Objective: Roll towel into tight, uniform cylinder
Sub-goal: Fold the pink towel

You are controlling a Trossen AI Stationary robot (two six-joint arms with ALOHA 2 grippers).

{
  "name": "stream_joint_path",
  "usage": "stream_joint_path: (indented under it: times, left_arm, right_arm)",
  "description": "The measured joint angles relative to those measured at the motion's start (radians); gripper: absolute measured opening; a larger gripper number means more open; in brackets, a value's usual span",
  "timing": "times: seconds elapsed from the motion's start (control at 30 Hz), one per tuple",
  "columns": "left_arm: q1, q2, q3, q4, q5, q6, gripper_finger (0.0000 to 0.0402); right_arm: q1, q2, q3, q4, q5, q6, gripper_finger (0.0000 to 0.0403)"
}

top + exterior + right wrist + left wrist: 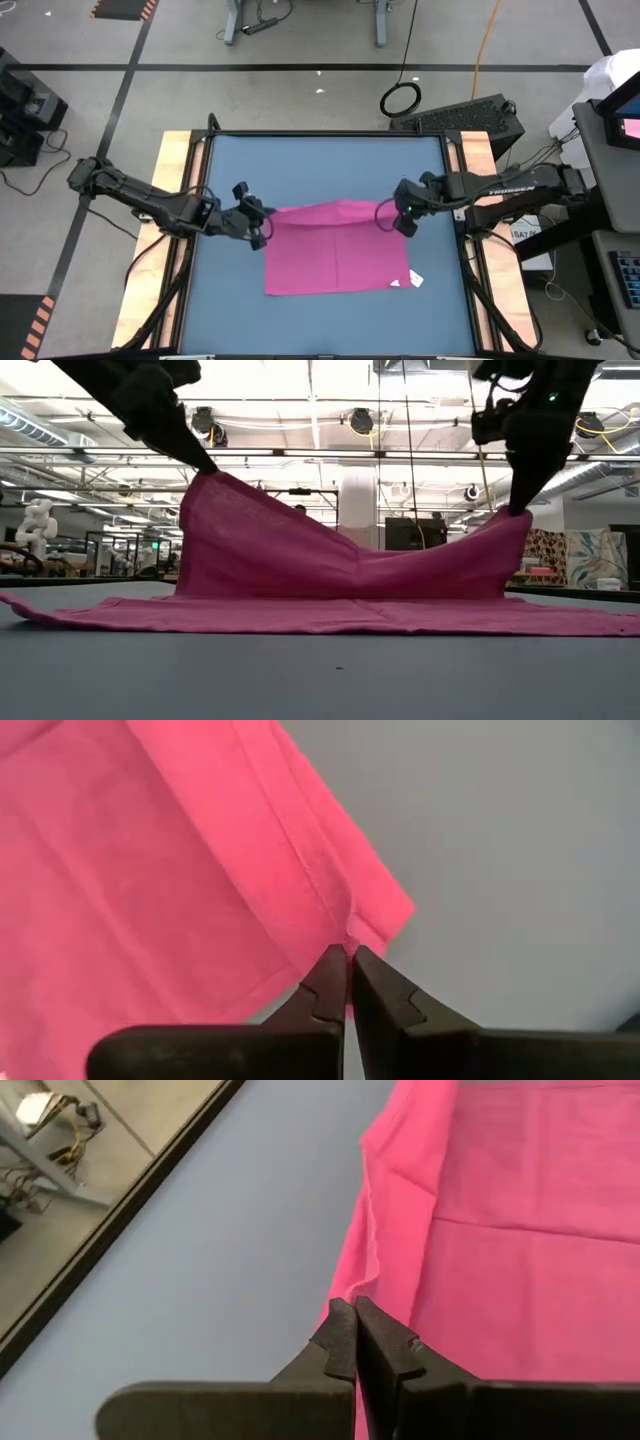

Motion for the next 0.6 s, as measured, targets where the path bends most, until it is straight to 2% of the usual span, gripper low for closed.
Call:
stream_joint_path:
  times: [0.4,0.6]
  left_arm:
    - [-0.169,0.011,0.000,-0.002,-0.014,-0.128,0.0000]
    - [-0.235,0.038,0.000,0.005,-0.054,-0.185,0.0000]
  right_arm:
    - [0.205,0.001,0.000,0.007,0.005,0.197,0.0002]
    - [0.295,0.002,0.000,0.007,0.024,0.293,0.0002]
